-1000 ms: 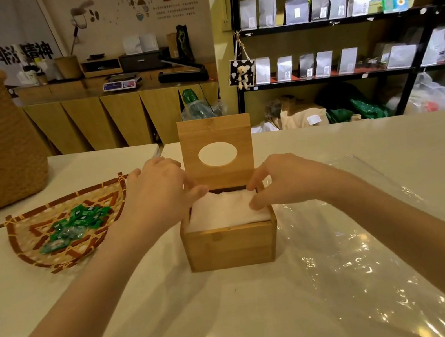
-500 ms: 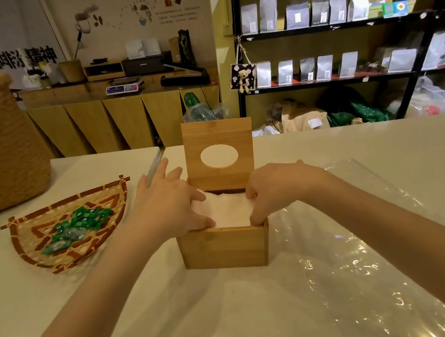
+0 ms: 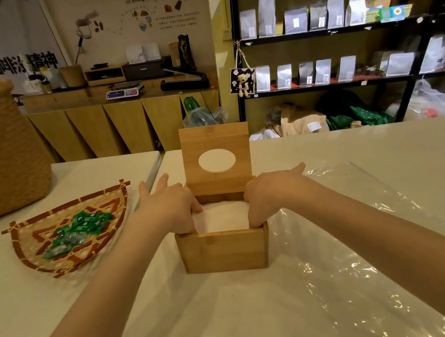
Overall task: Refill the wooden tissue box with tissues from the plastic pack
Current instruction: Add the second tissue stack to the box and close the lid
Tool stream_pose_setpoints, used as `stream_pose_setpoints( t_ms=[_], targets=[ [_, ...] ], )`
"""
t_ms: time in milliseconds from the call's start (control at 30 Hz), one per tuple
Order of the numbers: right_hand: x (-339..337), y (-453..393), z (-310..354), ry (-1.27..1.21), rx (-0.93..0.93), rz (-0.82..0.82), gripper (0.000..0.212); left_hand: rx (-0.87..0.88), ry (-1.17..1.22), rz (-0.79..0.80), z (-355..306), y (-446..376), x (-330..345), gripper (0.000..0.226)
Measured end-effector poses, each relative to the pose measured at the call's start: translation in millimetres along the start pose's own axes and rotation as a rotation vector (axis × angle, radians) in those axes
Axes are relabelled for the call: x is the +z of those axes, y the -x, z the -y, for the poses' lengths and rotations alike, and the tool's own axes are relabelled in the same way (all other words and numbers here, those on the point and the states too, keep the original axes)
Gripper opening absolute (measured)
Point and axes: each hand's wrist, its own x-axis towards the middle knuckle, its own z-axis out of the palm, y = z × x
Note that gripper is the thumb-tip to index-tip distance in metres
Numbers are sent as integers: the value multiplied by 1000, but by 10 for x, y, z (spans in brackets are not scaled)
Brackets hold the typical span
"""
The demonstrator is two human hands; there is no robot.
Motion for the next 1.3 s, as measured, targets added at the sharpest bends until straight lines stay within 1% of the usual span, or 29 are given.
stream_pose_setpoints(
  t_ms=[33,100,167,200,233,267,300,333,367,400,433,467,500,533,567,633,667,733,833,933,1000,1067,1133,1233,1300],
  targets=[
    [3,-8,-19,-23,-15,1,15,11,-2,16,8,1,-10,49],
    [12,9,-70,-91,-70,-22,29,39,20,35,27,30,-47,49],
    [-17,80,-157,-178,-142,-97,43,52,199,-24,70,84,-124,42],
    [-55,127,-213,-253,-180,-167,44,53,319,-100,100,112,-180,35],
    [-110,173,-264,-354,-214,-262,39,58,413,-205,135,138,-240,26],
    [-183,205,-306,-461,-237,-377,34,58,470,-311,167,155,-308,19],
    [-257,199,-338,-544,-247,-502,32,63,511,-408,188,164,-378,18],
    [-293,163,-357,-588,-240,-633,35,69,558,-489,191,154,-413,23],
    [-344,116,-377,-570,-220,-779,40,86,610,-575,183,131,-467,33],
    [-387,73,-382,-487,-198,-891,48,104,639,-647,158,101,-508,49],
    [-380,8,-374,-368,-183,-932,55,121,637,-677,125,66,-510,69],
    [-367,-45,-367,-251,-179,-924,63,134,589,-684,102,17,-504,87],
    [-340,-93,-366,-176,-193,-888,70,142,527,-687,88,-31,-476,97],
    [-314,-126,-364,-130,-213,-851,75,145,462,-694,98,-86,-433,100],
    [-286,-158,-357,-88,-229,-827,77,152,392,-709,110,-124,-389,98],
    [-233,-220,-352,-30,-252,-838,75,178,308,-740,138,-183,-303,90],
    [-219,-236,-354,-26,-260,-857,74,195,317,-756,148,-200,-264,86],
    [-190,-233,-356,-30,-276,-905,71,223,414,-769,123,-184,-205,83],
    [-98,-179,-367,-57,-338,-1019,64,245,507,-799,74,-84,-141,79],
    [79,-81,-367,-114,-442,-1173,54,250,526,-889,37,101,-12,70],
    [239,12,-339,-148,-505,-1232,48,246,553,-940,2,252,146,64],
    [411,102,-306,-169,-563,-1237,45,248,571,-967,-32,390,321,62],
    [596,161,-289,-151,-611,-1227,44,264,536,-958,-42,497,501,64],
    [849,174,-288,-58,-659,-1191,43,291,402,-904,-37,590,734,60],
    [993,146,-285,-21,-661,-1153,44,273,333,-854,-44,602,856,61]
  ],
)
